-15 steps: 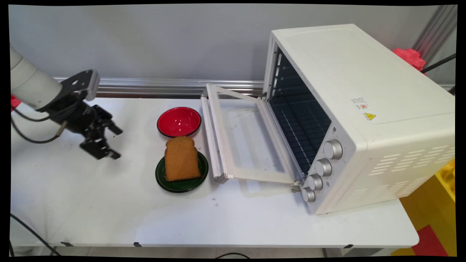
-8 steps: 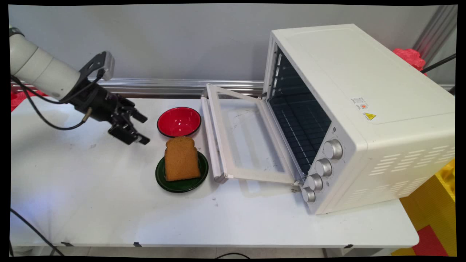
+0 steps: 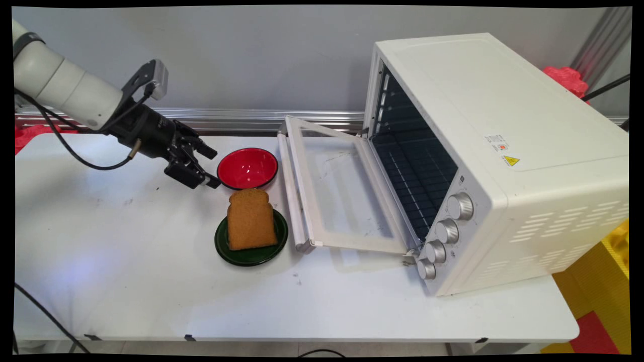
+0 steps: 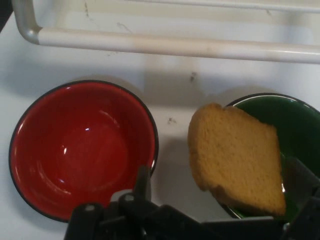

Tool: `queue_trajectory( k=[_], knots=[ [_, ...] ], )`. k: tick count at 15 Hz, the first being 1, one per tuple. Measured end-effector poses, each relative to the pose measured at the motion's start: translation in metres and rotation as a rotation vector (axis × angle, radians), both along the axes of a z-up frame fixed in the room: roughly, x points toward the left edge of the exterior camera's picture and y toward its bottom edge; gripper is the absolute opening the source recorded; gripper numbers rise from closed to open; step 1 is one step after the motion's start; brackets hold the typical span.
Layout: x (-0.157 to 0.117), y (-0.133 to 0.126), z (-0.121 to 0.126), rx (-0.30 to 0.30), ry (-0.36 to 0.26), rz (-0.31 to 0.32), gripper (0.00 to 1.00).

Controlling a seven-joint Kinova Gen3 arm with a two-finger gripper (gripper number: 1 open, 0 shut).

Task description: Close the oven

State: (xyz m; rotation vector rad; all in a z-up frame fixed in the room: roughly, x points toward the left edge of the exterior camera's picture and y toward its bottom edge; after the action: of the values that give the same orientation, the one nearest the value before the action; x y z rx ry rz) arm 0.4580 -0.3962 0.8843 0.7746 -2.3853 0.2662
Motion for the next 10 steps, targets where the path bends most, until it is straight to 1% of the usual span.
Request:
queue_trajectory(
  k=[5, 6, 10],
  knots=[
    [-0.0017, -0.0076, -0.0019, -0.011, 0.001, -0.004, 1.00],
    [-0.0022, -0.0086, -0.0020, -0.011, 0.004, -0.004, 0.00],
    [-0.0039, -0.0108, -0.0033, -0.007, 0.012, -0.004, 0.00]
  ],
)
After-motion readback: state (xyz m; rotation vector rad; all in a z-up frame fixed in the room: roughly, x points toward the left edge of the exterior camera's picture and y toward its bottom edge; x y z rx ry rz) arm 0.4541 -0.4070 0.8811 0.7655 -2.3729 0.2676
